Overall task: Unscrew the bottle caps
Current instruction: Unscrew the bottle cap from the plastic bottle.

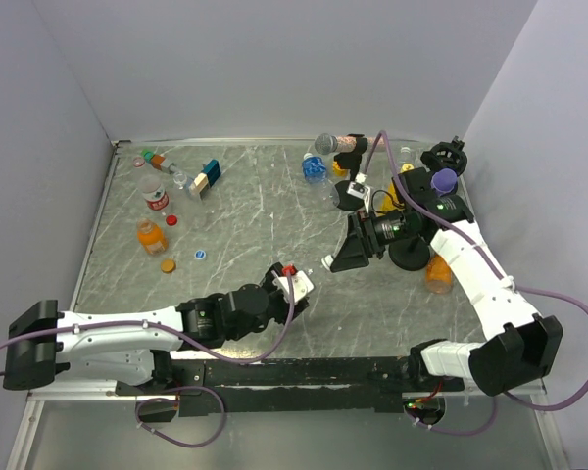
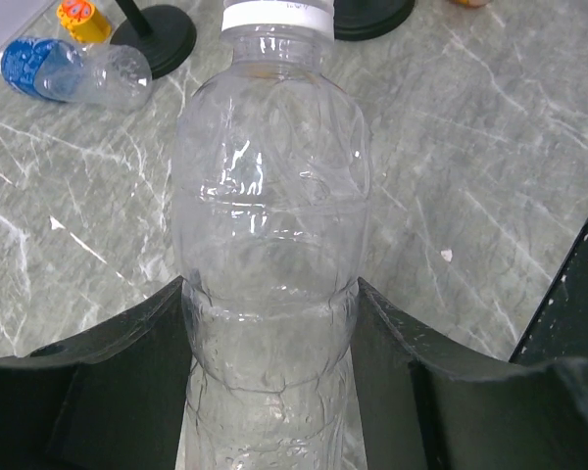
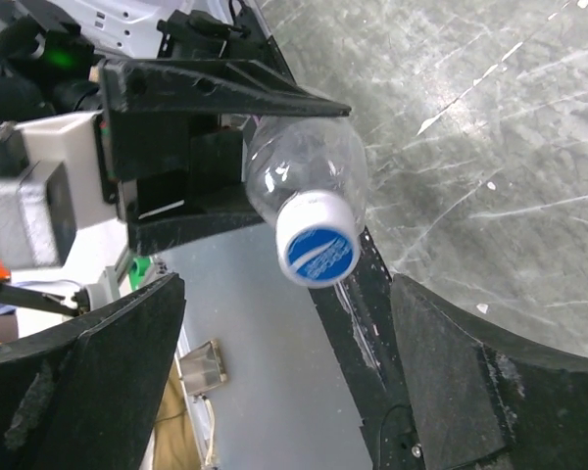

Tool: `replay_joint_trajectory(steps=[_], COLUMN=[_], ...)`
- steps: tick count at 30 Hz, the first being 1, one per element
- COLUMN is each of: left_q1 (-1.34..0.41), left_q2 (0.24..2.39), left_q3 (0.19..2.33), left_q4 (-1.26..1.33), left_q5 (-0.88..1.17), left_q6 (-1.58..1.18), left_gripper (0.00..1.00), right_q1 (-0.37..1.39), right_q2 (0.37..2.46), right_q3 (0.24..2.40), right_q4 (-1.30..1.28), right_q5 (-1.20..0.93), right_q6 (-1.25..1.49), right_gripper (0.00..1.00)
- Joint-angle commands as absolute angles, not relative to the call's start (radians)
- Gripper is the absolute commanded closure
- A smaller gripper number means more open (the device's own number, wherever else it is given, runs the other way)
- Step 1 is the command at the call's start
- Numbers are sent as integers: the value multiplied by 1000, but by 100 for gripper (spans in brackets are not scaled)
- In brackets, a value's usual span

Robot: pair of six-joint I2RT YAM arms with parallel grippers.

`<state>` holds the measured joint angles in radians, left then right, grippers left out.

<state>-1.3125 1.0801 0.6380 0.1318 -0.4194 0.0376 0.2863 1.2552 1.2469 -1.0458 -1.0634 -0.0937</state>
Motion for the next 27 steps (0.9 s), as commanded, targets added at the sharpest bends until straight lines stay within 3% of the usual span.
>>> replay_joint_trajectory(steps=[1, 14, 17, 23, 27], left_q1=[-1331, -1345, -1345, -1345, -1339], left_q2=[1094, 1115, 1114, 1097, 1052], left_q3=[695, 701, 698, 684, 644], left_q4=[210, 210, 206, 207, 219], left_q5=[-456, -437, -437, -430, -358], left_q6=[51, 52, 52, 45, 37], left_gripper=[99, 99, 99, 99, 99], right_q1=[301, 301, 301, 302, 308], right_q2=[1278, 1299, 1295, 1296, 1304], right_q3=[1247, 1267, 1267, 1275, 1313], right_q4=[-1006, -986, -988, -1015, -1096], right_q5=[-1071, -1081, -1097, -1109, -1144], right_q6=[-46, -40, -44, -92, -275], right_gripper=[11, 33, 43, 73, 82])
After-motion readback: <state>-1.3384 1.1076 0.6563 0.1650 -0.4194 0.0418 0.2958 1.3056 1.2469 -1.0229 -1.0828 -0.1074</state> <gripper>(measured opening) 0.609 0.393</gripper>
